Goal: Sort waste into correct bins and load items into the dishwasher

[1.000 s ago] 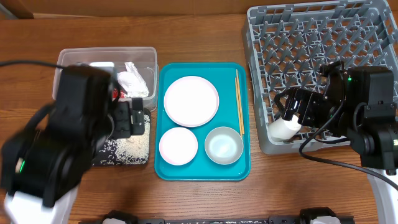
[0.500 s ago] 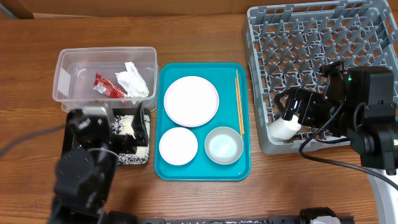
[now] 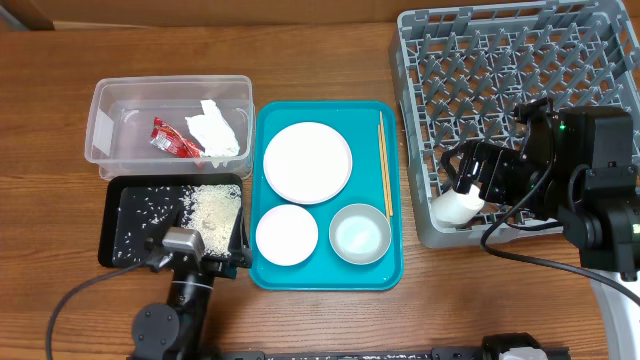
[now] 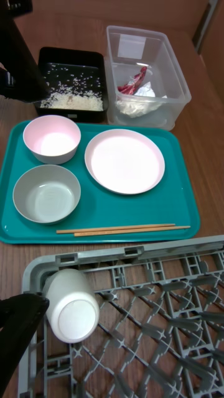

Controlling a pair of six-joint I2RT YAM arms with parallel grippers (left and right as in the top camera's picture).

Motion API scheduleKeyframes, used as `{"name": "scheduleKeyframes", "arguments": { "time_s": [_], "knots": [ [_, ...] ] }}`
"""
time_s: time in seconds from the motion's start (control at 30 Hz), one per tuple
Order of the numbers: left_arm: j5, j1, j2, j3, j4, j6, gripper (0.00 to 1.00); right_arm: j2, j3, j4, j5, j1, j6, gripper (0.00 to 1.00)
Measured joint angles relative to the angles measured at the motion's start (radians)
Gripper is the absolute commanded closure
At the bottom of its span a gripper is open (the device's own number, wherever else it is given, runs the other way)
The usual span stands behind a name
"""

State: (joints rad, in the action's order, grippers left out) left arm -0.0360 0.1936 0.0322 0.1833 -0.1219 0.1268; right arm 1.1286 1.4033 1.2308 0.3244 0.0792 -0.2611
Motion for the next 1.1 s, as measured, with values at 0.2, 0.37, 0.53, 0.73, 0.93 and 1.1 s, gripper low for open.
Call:
{"name": "scheduleKeyframes", "arguments": {
  "time_s": [0.2,0.37,0.53,0.73,0.93,1.1],
  "knots": [
    [0.027,0.0,-0.016,-0.131,0.138,0.001,0.0,0.0,0.0,0.0,0.0,0.0,0.0,0.0],
    [0.055,0.0,-0.016,-0.175,0.122,0.001,0.0,0.0,0.0,0.0,0.0,0.0,0.0,0.0],
    [0.06,0.0,-0.016,-0.175,0.047,0.001,0.0,0.0,0.0,0.0,0.0,0.0,0.0,0.0],
    [0.06,0.0,-0.016,-0.175,0.047,0.001,0.0,0.0,0.0,0.0,0.0,0.0,0.0,0.0],
    [0.06,0.0,-0.016,-0.175,0.047,0.001,0.0,0.0,0.0,0.0,0.0,0.0,-0.001,0.0],
    [0.06,0.0,-0.016,-0.175,0.047,0.001,0.0,0.0,0.0,-0.055,0.017,0.0,0.0,0.0]
  ]
}}
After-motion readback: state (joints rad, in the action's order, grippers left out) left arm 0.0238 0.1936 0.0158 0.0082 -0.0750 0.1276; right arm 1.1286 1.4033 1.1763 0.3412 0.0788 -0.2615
